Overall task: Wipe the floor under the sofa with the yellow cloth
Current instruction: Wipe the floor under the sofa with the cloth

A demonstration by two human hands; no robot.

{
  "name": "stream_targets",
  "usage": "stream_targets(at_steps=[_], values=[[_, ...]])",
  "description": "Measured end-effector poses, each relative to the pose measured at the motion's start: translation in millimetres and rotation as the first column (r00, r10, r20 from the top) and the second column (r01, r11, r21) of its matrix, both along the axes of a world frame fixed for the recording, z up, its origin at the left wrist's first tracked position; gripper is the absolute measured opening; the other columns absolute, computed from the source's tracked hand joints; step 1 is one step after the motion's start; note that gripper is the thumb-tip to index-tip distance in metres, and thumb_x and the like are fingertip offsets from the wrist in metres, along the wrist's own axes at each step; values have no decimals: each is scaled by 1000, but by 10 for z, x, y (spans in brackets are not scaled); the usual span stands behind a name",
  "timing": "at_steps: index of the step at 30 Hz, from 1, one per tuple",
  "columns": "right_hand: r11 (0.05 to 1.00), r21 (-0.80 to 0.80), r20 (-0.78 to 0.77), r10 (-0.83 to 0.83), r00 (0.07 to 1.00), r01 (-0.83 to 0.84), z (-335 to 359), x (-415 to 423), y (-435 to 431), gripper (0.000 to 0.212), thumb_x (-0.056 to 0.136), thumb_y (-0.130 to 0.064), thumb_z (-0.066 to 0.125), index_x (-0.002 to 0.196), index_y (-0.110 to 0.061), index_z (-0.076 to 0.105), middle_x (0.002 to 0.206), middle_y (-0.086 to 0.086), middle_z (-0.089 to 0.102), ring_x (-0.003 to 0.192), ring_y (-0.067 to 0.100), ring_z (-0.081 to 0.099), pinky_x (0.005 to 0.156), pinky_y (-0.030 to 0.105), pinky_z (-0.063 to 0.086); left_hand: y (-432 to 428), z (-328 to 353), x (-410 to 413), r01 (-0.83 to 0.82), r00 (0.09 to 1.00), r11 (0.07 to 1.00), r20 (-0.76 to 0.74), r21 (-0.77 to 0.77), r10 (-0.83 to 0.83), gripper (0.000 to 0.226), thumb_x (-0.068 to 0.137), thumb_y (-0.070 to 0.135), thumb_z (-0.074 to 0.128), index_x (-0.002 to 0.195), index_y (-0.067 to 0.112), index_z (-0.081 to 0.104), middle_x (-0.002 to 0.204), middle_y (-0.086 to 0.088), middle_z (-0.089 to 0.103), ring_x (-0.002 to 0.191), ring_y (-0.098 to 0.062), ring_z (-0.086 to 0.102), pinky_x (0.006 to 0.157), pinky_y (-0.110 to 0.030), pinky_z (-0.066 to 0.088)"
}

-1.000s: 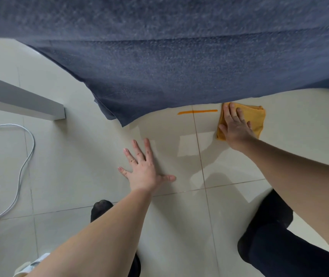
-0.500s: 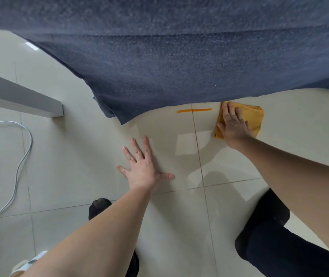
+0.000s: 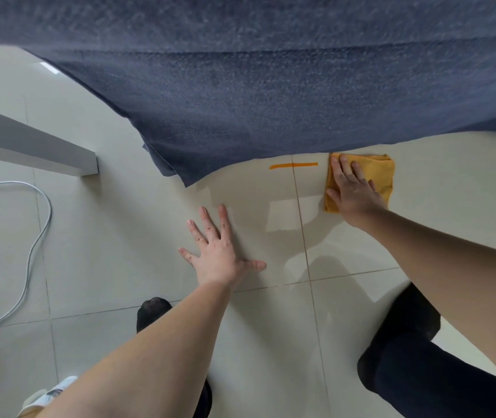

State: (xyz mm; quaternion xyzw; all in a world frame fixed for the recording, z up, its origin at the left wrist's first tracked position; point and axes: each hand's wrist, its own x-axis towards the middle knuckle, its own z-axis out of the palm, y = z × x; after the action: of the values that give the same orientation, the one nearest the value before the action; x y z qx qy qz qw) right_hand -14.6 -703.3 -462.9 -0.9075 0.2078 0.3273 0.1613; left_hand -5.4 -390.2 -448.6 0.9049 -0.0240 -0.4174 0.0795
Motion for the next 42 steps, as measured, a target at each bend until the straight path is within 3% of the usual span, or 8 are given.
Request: stream_targets(at_steps=[4, 11, 18, 26, 34, 40, 42], values=[[999, 22, 39, -44, 998, 43, -11, 258, 177, 69, 111, -42, 29, 164, -32, -16, 174, -9, -15, 161, 27, -10, 126, 61, 8, 1, -7, -6, -2, 1000, 1000, 2, -2, 2, 162, 54, 87, 78, 155, 38, -39, 165, -5, -44, 153, -41, -36, 115, -83, 4], [986, 8, 21, 165, 986, -165, 30, -190, 96, 70, 108, -48, 25, 164, -32, -15, 174, -10, -13, 161, 22, -7, 128, 56, 13, -7, -2, 5, -5, 1000, 1000, -4, 1, 5, 163, 53, 88, 78, 154, 38, -40, 165, -4, -45, 153, -40, -37, 115, -82, 4], [999, 31, 45, -42, 998, 40, -3, 244, 251, 69, 111, -41, 30, 164, -31, -13, 174, -7, -13, 161, 26, -10, 126, 61, 7, 4, -20, 2, -5, 1000, 1000, -8, -2, 5, 164, 52, 88, 78, 154, 38, -40, 165, -5, -45, 153, -42, -36, 114, -83, 4], [977, 9, 28, 213, 977, -214, 34, -130, 217, 71, 109, -46, 30, 163, -34, -15, 173, -12, -14, 161, 20, -6, 128, 55, 14, -2, -15, 10, -2, 1000, 1000, -7, -3, 2, 162, 55, 88, 77, 153, 37, -42, 164, -5, -46, 152, -42, -37, 115, -82, 3], [1000, 31, 54, 4, 999, -5, -13, 309, 455, 69, 111, -39, 31, 164, -33, -13, 174, -10, -14, 161, 24, -9, 127, 61, 7, 4, -30, 2, -5, 1000, 1000, -6, 0, 5, 164, 53, 88, 78, 152, 38, -42, 165, -5, -45, 153, -42, -36, 114, -83, 2], [964, 15, 69, 264, 962, -266, 3, -47, 382, 69, 110, -45, 28, 163, -36, -14, 173, -13, -13, 161, 20, -6, 128, 55, 12, 4, -37, 9, -7, 1000, 1000, -12, -1, 7, 163, 54, 88, 77, 152, 38, -43, 164, -5, -46, 152, -41, -37, 116, -83, 3], [958, -4, 50, 285, 957, -286, 4, -90, 255, 72, 109, -49, 28, 163, -34, -15, 173, -12, -14, 161, 19, -6, 129, 54, 14, 2, -37, 10, -5, 1000, 1000, -10, 6, 5, 164, 53, 89, 77, 152, 38, -43, 165, -5, -46, 152, -41, -37, 116, -83, 3]])
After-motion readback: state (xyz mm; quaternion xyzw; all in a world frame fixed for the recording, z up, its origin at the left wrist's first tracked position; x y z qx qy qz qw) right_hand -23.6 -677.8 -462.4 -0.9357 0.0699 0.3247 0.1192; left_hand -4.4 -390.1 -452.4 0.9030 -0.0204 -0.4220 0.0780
